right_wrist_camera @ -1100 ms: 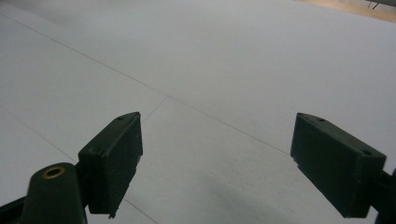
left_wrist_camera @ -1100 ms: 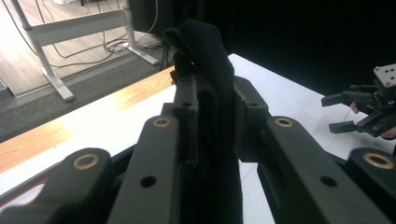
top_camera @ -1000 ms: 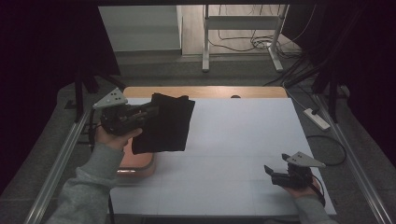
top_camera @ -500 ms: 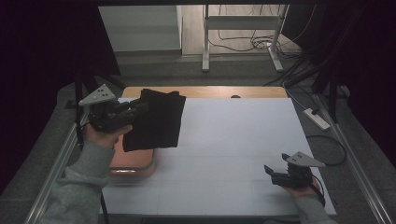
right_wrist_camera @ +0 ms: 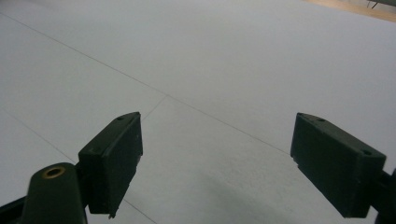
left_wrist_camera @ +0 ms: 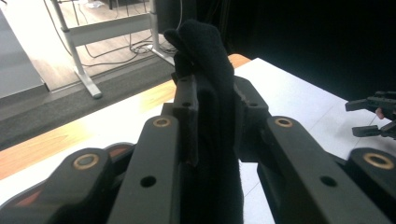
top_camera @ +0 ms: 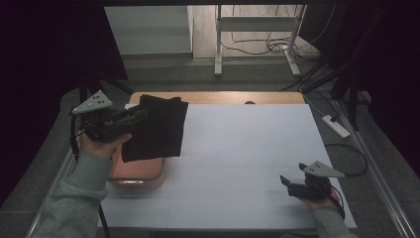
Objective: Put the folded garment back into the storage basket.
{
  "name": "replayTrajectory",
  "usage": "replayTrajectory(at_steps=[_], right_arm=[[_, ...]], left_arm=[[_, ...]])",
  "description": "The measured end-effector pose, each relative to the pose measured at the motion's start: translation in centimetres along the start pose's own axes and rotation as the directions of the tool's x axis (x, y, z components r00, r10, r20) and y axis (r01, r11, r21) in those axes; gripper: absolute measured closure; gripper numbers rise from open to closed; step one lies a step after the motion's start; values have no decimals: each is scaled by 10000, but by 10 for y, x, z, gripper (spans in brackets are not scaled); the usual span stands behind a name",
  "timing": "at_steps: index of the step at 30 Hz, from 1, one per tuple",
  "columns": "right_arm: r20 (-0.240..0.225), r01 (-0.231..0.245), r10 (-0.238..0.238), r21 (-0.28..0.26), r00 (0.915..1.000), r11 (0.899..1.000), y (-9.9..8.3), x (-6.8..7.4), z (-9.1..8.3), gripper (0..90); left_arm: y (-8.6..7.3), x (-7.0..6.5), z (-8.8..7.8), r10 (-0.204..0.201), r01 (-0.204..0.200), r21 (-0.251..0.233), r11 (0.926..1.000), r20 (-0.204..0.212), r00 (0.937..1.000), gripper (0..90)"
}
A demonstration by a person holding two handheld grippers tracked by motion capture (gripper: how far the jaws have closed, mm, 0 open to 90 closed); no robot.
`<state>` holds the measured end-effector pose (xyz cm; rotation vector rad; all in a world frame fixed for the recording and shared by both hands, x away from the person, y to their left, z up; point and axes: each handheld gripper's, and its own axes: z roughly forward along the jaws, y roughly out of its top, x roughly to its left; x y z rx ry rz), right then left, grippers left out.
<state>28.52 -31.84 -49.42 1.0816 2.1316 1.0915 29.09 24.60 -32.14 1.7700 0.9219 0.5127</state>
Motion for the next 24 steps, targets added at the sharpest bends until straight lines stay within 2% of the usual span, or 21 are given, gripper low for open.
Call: replayTrajectory(at_steps=[24], right_arm=[[26,-9,9,19,10000,10000,-1,-1,0,176]], left_arm=[[-11,18,-29,-257,256,-37,9997,-541,9982,746]])
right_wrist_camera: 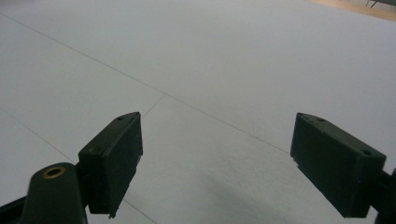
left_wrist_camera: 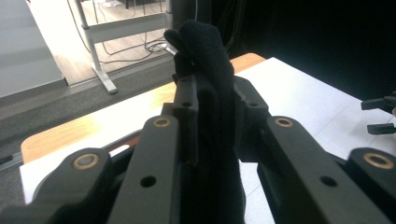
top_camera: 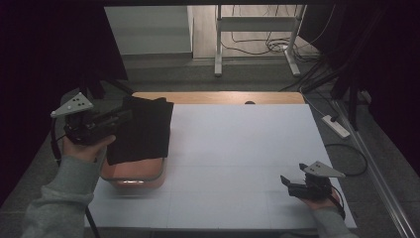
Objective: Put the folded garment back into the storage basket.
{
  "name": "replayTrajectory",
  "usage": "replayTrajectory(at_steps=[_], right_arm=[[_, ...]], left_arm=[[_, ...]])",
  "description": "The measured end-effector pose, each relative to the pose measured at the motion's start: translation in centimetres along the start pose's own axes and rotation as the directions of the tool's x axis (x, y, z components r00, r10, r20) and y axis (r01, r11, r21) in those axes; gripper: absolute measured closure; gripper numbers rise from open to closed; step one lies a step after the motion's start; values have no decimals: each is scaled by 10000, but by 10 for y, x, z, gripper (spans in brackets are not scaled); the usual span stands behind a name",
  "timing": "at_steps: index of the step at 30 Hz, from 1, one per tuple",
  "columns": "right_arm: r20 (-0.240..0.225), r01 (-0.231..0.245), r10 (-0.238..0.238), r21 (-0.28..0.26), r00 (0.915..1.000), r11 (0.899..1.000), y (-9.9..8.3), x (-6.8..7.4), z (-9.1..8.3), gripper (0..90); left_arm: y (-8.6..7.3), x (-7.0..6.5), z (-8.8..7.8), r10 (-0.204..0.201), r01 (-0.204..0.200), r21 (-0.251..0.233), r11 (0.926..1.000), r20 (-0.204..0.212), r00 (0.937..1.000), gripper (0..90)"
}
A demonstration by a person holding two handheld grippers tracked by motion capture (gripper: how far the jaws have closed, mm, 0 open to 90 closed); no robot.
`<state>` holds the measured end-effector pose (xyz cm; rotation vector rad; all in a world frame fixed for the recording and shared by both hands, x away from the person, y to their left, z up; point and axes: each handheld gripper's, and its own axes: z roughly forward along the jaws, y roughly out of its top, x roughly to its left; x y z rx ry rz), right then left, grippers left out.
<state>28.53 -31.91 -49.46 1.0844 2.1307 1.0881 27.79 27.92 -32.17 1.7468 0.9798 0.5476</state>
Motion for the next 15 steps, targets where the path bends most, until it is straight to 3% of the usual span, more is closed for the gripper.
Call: replayTrajectory(at_steps=[15], right_arm=[[-4,28,-28,24,10000,10000,0,0,0,176]], left_arm=[[-6,9,-16,-75,78,71,9999,-372,9993,745]])
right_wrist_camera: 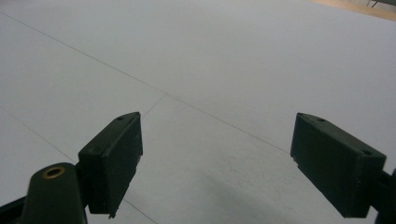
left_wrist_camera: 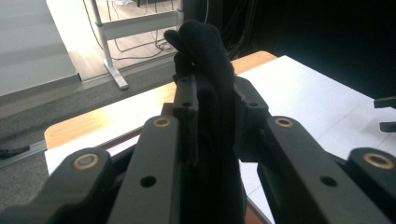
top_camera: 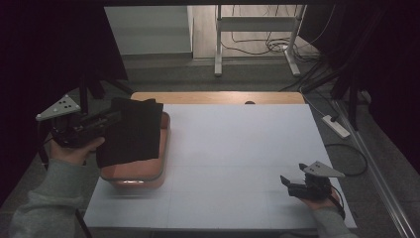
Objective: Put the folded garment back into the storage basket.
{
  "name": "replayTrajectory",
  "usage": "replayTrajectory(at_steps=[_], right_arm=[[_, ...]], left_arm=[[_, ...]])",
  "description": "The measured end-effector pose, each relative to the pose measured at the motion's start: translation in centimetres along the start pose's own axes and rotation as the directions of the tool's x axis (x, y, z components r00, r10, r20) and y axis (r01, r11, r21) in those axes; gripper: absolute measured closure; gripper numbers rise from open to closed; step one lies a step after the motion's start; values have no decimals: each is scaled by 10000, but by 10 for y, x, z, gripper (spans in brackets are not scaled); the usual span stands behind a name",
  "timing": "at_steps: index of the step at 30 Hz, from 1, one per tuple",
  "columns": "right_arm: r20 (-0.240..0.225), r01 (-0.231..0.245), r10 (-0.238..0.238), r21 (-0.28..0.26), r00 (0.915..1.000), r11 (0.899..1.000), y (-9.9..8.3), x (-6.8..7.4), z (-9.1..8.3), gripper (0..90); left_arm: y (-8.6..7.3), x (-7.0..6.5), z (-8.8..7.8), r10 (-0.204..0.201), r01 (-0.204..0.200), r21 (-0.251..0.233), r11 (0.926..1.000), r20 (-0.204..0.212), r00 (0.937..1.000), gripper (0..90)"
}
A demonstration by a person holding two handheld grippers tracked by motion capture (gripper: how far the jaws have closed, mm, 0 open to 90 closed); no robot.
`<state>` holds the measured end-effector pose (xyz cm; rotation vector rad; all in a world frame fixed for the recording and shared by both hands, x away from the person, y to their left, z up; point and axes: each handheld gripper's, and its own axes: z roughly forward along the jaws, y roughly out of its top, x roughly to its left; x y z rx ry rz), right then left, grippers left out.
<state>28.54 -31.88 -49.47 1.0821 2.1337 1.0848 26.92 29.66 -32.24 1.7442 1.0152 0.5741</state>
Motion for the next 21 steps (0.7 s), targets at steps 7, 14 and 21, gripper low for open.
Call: replayTrajectory(at_steps=[7,14,21], right_arm=[[4,6,-6,-12,10000,10000,0,0,0,176],[8,15,-15,-9,10000,10000,0,0,0,176],[15,23,-23,20,10000,10000,0,0,0,176]], left_arm=[[-4,3,2,-72,73,111,9999,-73,9999,746],[-9,5,6,-94,98,276,9996,-129,9999,745],[-15,10,12,-277,286,474,9985,-192,9994,745]])
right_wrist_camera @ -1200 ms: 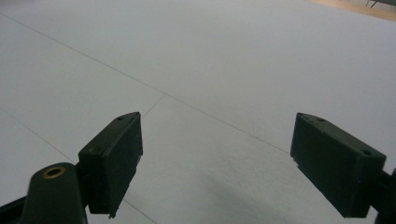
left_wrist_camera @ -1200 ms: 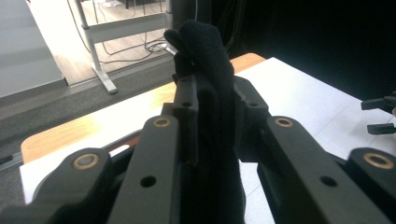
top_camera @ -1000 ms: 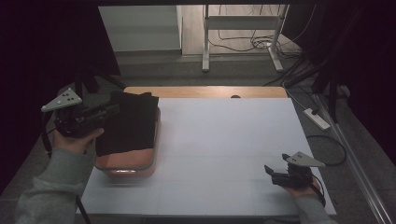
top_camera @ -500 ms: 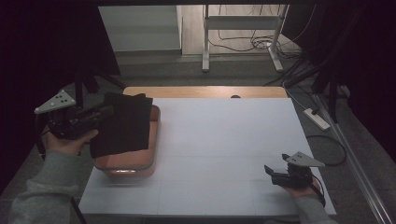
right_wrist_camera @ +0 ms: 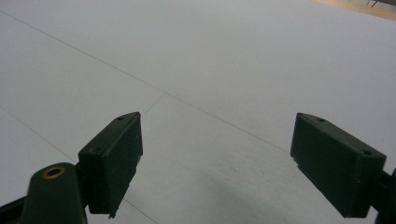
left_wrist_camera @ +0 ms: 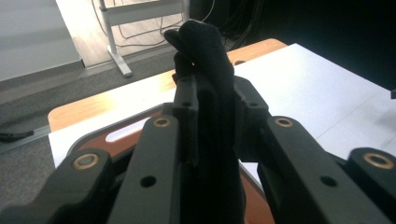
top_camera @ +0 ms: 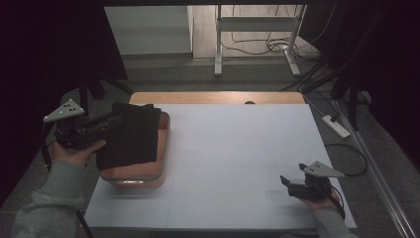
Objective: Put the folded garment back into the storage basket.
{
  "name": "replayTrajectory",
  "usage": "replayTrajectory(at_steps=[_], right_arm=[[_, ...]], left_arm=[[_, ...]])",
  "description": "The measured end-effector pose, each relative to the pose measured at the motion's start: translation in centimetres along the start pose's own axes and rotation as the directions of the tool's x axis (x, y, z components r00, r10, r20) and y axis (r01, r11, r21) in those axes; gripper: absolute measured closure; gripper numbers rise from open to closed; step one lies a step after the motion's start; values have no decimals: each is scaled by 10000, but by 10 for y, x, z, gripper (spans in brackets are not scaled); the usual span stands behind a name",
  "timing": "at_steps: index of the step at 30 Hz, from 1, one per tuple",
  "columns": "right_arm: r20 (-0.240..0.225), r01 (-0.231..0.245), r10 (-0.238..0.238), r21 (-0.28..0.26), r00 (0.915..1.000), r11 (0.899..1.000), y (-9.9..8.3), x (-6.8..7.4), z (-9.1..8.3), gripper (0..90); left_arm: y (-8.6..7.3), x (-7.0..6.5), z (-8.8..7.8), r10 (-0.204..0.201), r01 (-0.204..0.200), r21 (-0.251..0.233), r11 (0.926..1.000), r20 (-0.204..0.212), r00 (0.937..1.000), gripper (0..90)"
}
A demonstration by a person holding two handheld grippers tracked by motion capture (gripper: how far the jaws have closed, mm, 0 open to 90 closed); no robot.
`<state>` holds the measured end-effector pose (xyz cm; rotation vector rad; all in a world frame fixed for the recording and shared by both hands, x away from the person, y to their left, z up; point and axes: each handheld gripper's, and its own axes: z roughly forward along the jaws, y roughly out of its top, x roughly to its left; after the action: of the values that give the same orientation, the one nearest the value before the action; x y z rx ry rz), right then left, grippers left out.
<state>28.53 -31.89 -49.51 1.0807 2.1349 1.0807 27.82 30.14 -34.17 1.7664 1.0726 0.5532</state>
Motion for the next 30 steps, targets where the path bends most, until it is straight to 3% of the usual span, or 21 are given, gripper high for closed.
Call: replayTrajectory(at_steps=[18,30], right_arm=[[9,16,-16,-2,10000,10000,0,0,0,176],[22,32,-32,-21,10000,10000,0,0,0,176]], left_arm=[[-17,2,23,-240,230,596,9980,155,9996,745],[-27,4,46,-361,328,1265,9914,245,9990,744]])
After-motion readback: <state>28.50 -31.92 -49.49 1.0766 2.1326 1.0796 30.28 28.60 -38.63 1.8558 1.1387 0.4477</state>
